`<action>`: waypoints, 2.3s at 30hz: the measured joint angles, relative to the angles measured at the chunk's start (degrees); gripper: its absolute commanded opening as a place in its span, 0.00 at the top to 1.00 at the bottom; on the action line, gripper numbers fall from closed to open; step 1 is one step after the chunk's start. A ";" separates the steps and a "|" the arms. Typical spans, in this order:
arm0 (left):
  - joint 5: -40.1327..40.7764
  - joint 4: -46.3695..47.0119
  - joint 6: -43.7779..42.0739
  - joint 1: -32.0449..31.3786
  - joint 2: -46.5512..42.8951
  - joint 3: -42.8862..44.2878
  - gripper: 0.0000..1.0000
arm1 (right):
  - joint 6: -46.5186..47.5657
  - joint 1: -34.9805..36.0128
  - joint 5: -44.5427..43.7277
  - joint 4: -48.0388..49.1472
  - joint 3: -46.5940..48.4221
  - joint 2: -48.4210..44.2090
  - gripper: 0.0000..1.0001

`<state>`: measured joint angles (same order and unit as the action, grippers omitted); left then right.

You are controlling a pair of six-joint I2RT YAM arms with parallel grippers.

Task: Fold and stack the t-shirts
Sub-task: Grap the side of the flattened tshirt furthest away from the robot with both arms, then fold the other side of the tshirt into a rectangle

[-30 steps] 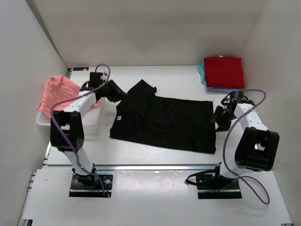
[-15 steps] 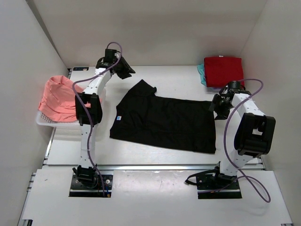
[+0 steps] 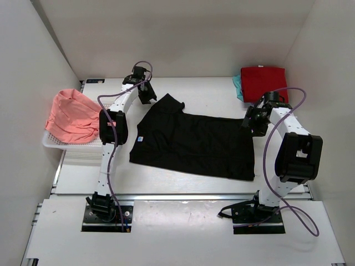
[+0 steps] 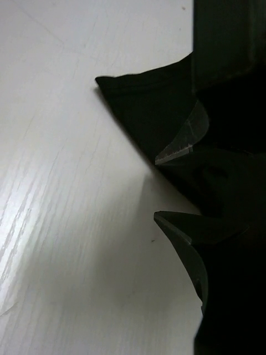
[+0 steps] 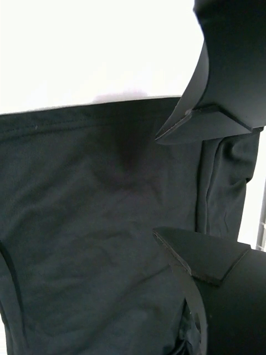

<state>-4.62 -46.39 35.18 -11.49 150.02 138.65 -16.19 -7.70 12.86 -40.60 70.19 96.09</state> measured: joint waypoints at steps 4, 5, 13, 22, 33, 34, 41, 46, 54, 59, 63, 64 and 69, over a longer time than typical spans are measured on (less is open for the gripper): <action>-0.55 -0.39 -0.63 -0.09 2.71 3.63 0.49 | -0.87 -0.83 -0.50 1.22 0.00 1.64 0.38; -0.72 -0.28 -0.76 -0.24 3.30 4.26 0.49 | -1.25 -1.25 -0.61 1.90 0.00 2.40 0.36; -4.74 0.66 -0.83 -1.62 3.89 4.55 0.51 | -4.52 -2.95 -1.62 6.01 0.42 8.68 0.30; -10.67 1.33 0.15 -1.81 4.42 4.42 0.79 | -7.43 -3.10 -1.51 8.90 6.86 15.54 0.25; -14.56 0.11 0.02 -1.81 5.09 4.31 1.00 | -7.08 -3.17 -0.85 8.87 19.80 25.00 0.73; -14.75 0.02 0.02 -1.73 5.09 4.31 1.00 | -7.13 -3.04 -0.70 8.90 20.37 25.53 0.81; -16.24 -0.39 0.33 -0.02 5.09 4.31 1.00 | -6.05 -2.75 0.52 7.93 20.90 26.51 1.00; -19.19 -0.42 0.44 1.99 5.05 4.31 1.00 | -4.02 -2.71 0.66 7.39 20.87 25.90 1.00; -26.38 -0.15 -1.73 2.95 0.09 -3.17 1.00 | -0.90 -3.39 6.40 9.42 15.89 16.20 1.00; -27.98 -0.04 -4.52 2.49 -8.83 -14.01 1.00 | 0.90 -3.69 8.02 10.29 9.86 8.70 1.00; -28.02 -1.05 -6.43 2.67 -16.02 -19.28 1.00 | 1.86 -4.44 8.26 10.32 4.50 4.48 1.00; -28.00 -1.01 -6.80 2.82 -17.92 -20.72 1.00 | 2.12 -4.85 8.33 10.32 2.91 3.39 1.00; -28.92 -1.22 -7.78 4.72 -27.50 -29.77 1.00 | 2.71 -6.91 8.39 10.19 -4.70 -2.71 1.00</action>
<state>-33.54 -47.62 27.40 -6.76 122.52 108.88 -13.47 -14.61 21.26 -30.41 65.49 93.38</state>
